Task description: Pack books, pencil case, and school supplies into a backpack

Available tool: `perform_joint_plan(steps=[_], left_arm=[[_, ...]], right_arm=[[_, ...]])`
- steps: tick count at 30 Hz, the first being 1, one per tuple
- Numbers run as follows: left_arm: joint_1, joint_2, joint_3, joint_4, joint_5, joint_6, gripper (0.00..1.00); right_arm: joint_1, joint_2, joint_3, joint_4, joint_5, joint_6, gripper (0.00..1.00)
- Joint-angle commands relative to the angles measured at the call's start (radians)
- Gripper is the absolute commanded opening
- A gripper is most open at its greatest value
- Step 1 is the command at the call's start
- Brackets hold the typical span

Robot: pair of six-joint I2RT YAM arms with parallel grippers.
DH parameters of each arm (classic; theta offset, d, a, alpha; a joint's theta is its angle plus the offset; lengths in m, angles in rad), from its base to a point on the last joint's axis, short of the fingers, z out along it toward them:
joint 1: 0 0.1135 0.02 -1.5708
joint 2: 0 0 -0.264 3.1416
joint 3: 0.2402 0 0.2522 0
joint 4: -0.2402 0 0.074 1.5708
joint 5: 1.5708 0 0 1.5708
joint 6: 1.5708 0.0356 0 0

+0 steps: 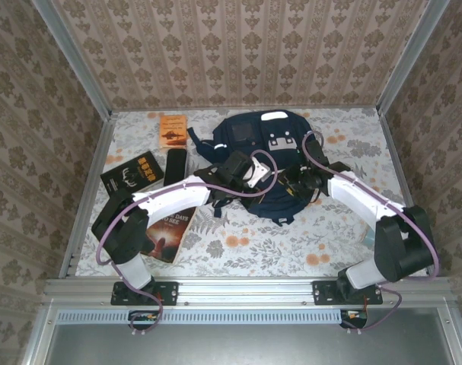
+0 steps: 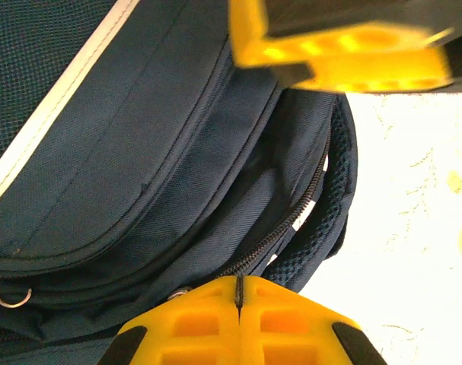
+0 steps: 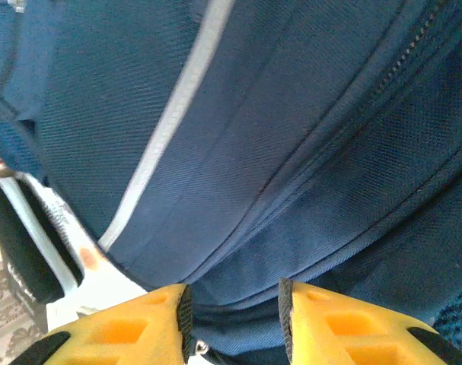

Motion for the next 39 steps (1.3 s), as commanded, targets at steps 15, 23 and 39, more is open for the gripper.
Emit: perform_joint_plan(steps=[15, 23, 39], left_arm=[[0.112, -0.047, -0.085, -0.088, -0.001, -0.113, 0.38], [0.142, -0.047, -0.088, -0.081, 0.048, -0.133, 0.43], [0.156, 0.019, -0.057, -0.02, 0.2, -0.175, 0.47]], right_arm=[[0.028, 0.2, 0.082, 0.062, -0.011, 0.126, 0.35], [0.027, 0.21, 0.11, 0.104, -0.011, 0.093, 0.13], [0.026, 0.092, 0.116, 0.148, -0.089, 0.052, 0.02]])
